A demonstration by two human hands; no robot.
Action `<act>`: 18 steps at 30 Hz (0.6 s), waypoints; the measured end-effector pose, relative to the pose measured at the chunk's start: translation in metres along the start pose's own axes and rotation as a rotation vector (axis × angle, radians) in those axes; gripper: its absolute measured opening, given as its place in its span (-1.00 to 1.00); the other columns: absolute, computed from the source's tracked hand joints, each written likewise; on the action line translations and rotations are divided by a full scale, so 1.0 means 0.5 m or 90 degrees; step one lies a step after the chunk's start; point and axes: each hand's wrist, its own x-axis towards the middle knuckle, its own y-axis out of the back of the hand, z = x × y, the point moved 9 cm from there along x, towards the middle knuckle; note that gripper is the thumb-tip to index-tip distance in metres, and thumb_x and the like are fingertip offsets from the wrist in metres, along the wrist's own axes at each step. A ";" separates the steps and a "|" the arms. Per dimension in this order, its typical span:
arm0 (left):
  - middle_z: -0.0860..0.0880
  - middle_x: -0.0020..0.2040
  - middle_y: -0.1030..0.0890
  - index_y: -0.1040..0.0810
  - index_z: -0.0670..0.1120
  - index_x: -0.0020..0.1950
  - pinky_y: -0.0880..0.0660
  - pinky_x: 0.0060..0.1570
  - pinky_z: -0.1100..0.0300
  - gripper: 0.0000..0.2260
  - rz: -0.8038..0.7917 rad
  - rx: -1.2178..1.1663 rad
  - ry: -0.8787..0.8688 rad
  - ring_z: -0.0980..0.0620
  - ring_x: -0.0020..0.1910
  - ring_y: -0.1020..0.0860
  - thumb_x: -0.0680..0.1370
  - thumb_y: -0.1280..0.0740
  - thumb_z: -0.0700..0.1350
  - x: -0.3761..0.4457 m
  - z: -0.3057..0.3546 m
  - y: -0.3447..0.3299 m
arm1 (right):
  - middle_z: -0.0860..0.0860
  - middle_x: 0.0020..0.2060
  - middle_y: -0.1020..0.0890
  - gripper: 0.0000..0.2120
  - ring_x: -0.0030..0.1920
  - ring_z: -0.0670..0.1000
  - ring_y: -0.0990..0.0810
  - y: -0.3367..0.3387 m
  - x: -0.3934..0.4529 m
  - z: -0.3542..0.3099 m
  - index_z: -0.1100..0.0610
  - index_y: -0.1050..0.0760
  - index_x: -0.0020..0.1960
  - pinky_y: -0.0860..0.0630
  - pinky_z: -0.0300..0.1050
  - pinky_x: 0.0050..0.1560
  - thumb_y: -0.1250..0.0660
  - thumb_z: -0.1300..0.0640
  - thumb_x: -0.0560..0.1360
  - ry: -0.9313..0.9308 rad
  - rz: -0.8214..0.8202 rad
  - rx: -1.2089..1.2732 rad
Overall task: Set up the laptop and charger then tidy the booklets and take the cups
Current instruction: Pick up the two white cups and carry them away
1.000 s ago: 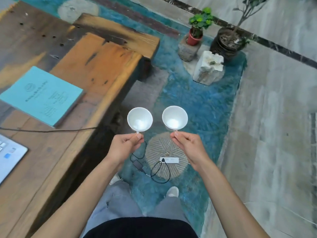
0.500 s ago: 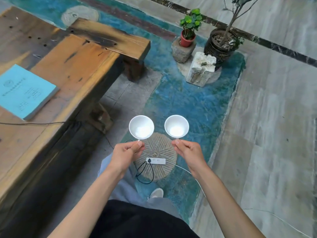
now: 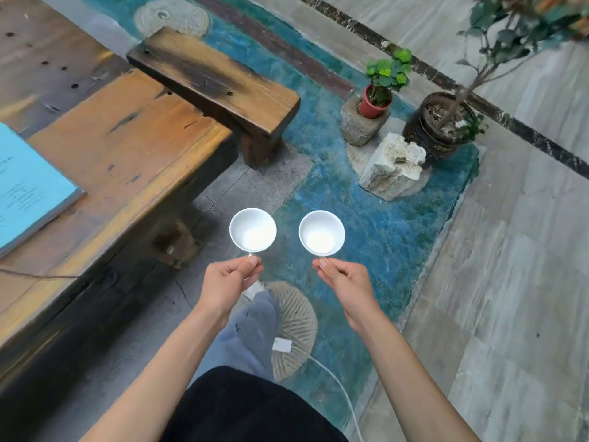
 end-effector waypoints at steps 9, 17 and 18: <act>-0.26 0.06 -0.69 -0.66 -0.27 0.12 -0.62 0.12 0.13 -0.85 0.145 -0.095 -0.016 -0.11 0.06 -0.68 0.58 -0.39 -0.28 0.193 0.196 0.035 | -0.01 -0.11 -0.74 -0.86 0.01 -0.04 -0.72 -0.193 0.313 -0.201 0.17 -0.68 0.08 -0.61 -0.23 0.15 -0.35 0.26 0.62 -0.005 -0.112 -0.118; -0.21 0.02 -0.72 -0.70 -0.22 0.06 -0.65 0.04 0.19 -0.88 0.222 -0.126 -0.033 -0.08 0.05 -0.71 0.57 -0.42 -0.22 0.278 0.288 0.130 | -0.03 -0.10 -0.77 -0.87 0.05 -0.06 -0.74 -0.398 0.446 -0.304 0.21 -0.70 0.08 -0.62 -0.22 0.16 -0.39 0.23 0.60 -0.003 -0.226 -0.167; -0.20 0.02 -0.73 -0.70 -0.25 0.09 -0.65 0.03 0.20 -0.85 0.232 -0.133 -0.027 -0.08 0.05 -0.71 0.57 -0.42 -0.22 0.290 0.290 0.140 | -0.02 -0.09 -0.77 -0.85 0.05 -0.05 -0.74 -0.420 0.461 -0.309 0.25 -0.70 0.11 -0.62 -0.20 0.18 -0.39 0.22 0.60 -0.012 -0.240 -0.174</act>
